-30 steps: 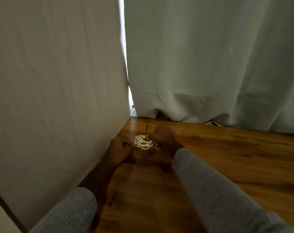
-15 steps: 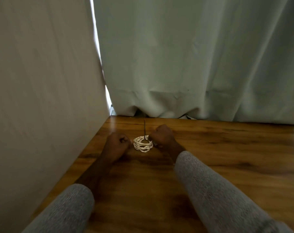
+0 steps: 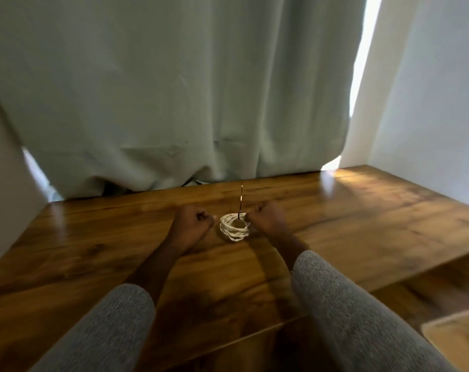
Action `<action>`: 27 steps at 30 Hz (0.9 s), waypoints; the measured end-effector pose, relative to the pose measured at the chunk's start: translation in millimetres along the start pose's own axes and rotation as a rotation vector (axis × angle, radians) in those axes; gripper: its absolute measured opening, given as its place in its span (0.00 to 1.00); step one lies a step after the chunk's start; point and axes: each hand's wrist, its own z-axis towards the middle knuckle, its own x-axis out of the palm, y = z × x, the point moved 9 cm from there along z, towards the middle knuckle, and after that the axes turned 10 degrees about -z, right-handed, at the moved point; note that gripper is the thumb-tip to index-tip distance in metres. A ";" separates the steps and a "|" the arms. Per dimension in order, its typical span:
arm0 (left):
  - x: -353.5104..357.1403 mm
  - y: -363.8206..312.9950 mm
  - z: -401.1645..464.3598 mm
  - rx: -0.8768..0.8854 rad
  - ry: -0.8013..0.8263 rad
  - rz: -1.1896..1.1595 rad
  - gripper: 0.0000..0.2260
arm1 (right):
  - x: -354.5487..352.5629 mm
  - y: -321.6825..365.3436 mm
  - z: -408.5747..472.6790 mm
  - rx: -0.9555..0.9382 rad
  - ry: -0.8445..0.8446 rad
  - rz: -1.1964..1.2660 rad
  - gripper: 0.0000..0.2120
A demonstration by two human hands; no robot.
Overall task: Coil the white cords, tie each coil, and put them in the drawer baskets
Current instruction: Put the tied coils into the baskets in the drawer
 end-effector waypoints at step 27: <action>506.3 -189.4 -113.1 0.272 0.822 -0.121 0.05 | -376.9 -401.9 -215.2 0.890 -0.808 0.094 0.11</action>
